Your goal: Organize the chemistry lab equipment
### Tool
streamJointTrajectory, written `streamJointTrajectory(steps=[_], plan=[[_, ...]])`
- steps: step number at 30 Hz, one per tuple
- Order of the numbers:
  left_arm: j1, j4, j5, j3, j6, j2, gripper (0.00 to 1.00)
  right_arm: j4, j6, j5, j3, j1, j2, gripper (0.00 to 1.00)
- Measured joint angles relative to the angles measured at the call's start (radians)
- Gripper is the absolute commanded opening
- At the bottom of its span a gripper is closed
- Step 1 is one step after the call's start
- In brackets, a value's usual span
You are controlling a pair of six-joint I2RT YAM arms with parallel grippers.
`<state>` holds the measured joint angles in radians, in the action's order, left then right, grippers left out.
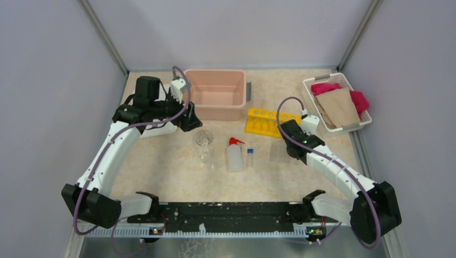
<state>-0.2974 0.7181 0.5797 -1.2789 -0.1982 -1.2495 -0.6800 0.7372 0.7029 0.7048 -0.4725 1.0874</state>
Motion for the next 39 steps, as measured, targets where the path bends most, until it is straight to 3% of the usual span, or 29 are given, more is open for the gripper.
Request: streamJointTrajectory(steps=[13, 18, 23, 27, 31, 34, 39], plan=[[0.000, -0.003, -0.005, 0.000, 0.000, 0.000, 0.99, 0.032, 0.000, -0.060, -0.026, 0.003, 0.025, 0.00], [0.000, -0.005, -0.009, 0.000, -0.001, 0.000, 0.99, 0.038, 0.000, -0.083, -0.026, 0.003, 0.032, 0.27], [0.000, -0.005, -0.012, 0.000, -0.001, 0.000, 0.99, 0.042, -0.003, -0.111, -0.026, 0.003, -0.024, 0.44], [0.000, -0.005, -0.012, 0.000, -0.001, 0.000, 0.99, 0.030, -0.008, -0.130, -0.021, 0.002, -0.087, 0.45], [0.000, -0.004, -0.014, 0.000, 0.000, 0.000, 0.99, -0.006, -0.008, -0.142, 0.021, -0.014, -0.096, 0.36], [0.001, -0.004, -0.017, 0.000, 0.002, 0.000, 0.99, -0.021, -0.007, -0.146, 0.079, -0.059, -0.098, 0.29], [0.021, -0.005, -0.023, 0.000, 0.024, 0.000, 0.99, 0.009, -0.004, -0.198, 0.172, -0.163, -0.048, 0.28]])
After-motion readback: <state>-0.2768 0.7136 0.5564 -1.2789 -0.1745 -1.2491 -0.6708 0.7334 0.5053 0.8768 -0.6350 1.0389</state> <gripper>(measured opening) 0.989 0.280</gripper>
